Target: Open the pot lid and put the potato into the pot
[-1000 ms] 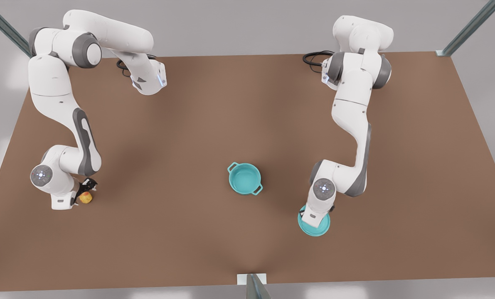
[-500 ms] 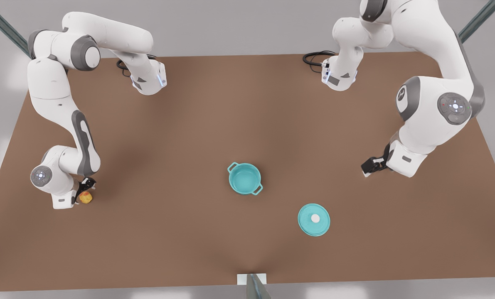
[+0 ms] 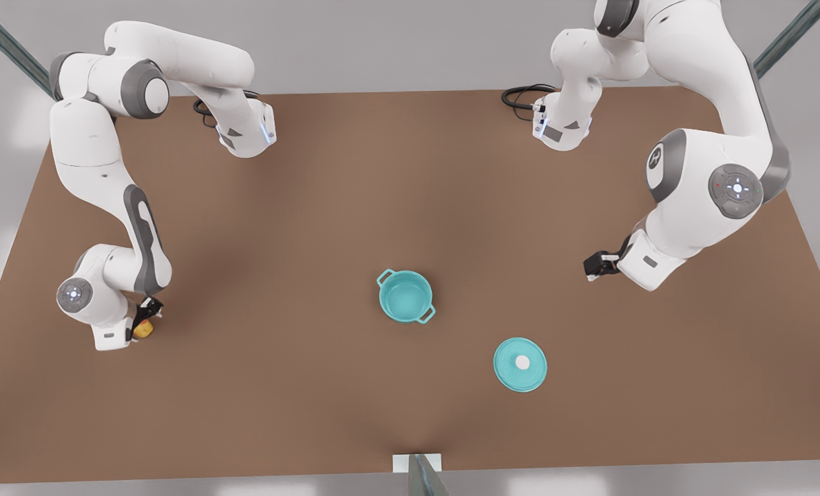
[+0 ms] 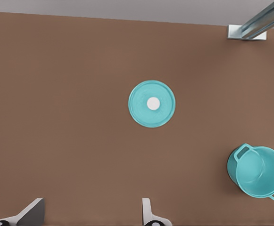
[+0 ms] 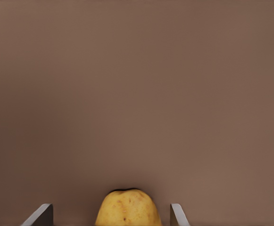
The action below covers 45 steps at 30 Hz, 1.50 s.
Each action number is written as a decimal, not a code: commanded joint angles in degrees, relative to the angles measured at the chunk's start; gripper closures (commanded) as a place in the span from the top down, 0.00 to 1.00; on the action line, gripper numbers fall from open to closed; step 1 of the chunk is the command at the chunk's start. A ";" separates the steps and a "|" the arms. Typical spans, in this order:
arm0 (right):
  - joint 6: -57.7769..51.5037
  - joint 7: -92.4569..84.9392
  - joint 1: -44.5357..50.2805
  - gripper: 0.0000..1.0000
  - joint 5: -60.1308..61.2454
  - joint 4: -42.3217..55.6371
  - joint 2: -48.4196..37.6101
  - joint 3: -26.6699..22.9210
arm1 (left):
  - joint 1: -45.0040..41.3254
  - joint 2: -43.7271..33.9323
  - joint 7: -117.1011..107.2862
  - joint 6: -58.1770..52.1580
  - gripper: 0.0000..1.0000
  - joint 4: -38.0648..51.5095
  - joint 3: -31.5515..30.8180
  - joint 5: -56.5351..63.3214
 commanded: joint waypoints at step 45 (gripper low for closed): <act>-16.26 0.24 12.12 0.52 7.70 1.27 -8.07 0.44 | -0.61 -0.14 5.53 -0.67 1.00 0.12 -0.08 0.09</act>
